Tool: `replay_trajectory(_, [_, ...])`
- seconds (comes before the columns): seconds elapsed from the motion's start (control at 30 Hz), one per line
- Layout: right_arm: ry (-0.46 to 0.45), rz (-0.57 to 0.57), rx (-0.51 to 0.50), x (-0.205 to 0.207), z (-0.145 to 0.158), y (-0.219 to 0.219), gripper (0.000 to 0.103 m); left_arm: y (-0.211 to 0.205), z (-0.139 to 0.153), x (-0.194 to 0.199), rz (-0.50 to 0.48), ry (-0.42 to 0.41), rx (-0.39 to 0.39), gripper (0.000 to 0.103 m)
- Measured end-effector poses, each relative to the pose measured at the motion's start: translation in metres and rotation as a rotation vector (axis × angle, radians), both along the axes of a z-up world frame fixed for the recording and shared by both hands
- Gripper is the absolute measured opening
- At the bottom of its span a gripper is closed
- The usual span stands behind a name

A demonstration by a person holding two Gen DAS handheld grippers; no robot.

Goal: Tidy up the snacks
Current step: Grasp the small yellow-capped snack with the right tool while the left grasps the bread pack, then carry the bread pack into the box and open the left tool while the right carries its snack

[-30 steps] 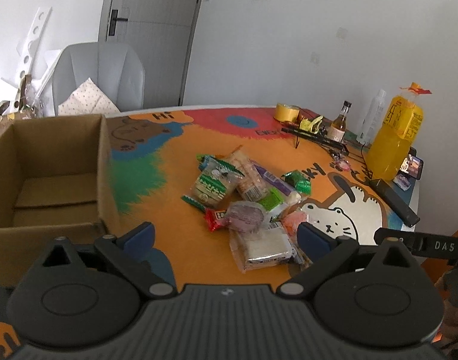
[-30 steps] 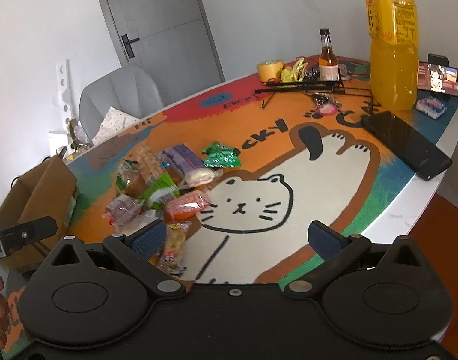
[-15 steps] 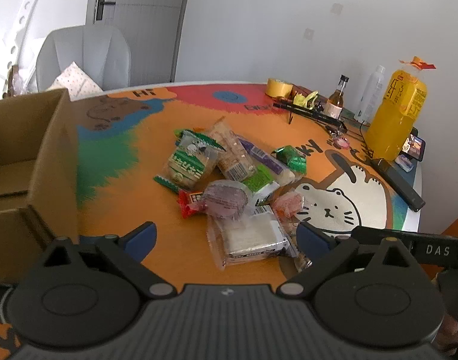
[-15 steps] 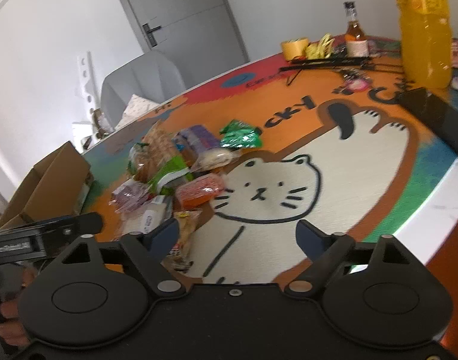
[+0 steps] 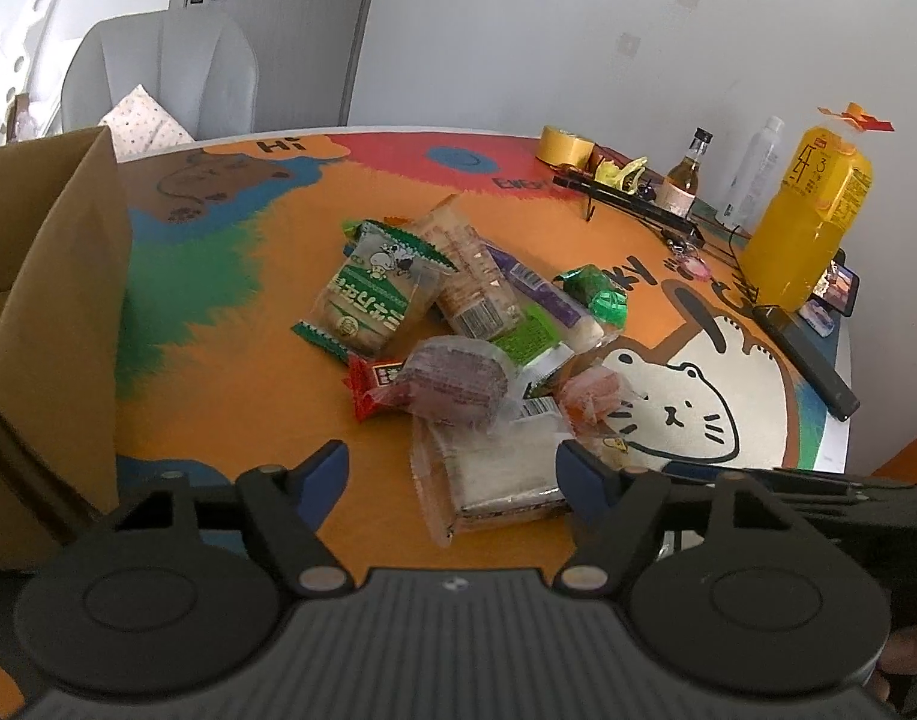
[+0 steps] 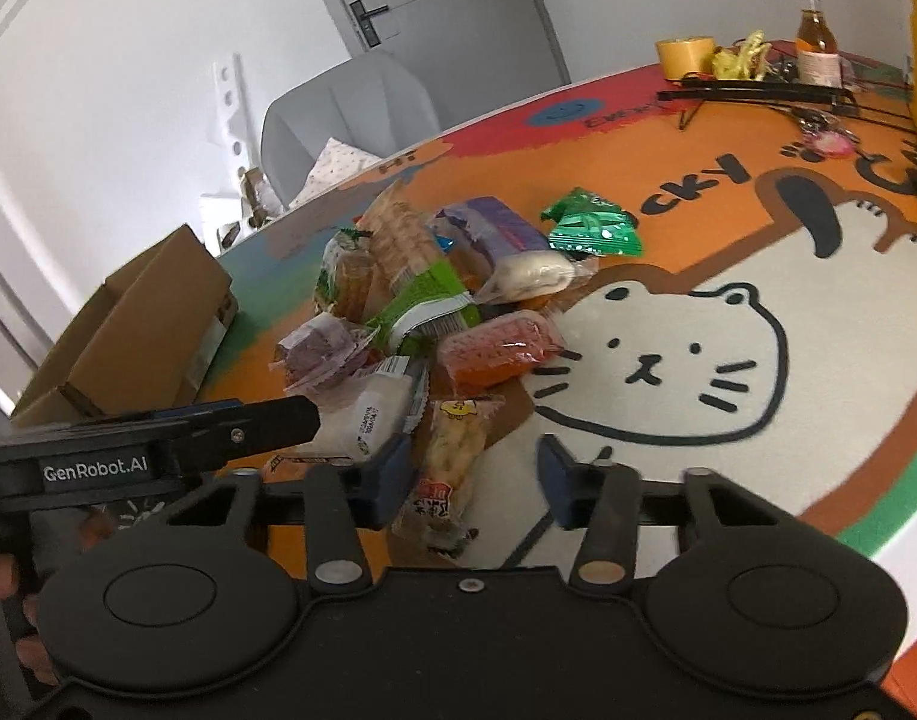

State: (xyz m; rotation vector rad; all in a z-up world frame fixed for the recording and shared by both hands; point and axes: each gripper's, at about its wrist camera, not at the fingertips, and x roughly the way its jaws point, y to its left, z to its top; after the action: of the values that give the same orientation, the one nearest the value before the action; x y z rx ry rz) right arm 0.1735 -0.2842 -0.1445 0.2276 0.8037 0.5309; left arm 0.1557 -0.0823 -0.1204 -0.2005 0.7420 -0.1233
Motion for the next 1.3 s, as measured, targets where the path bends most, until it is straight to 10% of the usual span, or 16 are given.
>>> replay_trajectory(0.17, [-0.013, -0.006, -0.035, 0.001, 0.000, -0.003, 0.019, -0.006, -0.003, 0.005, -0.021, 0.006, -0.009, 0.077])
replay_trajectory(0.9, [-0.108, -0.056, -0.161, -0.007, -0.004, -0.019, 0.025, -0.045, -0.020, 0.021, -0.012, 0.041, 0.110, 0.084])
replay_trajectory(1.3, [-0.143, -0.042, -0.176, -0.014, -0.002, -0.016, 0.017, -0.044, -0.018, 0.007, 0.006, 0.031, 0.145, 0.060])
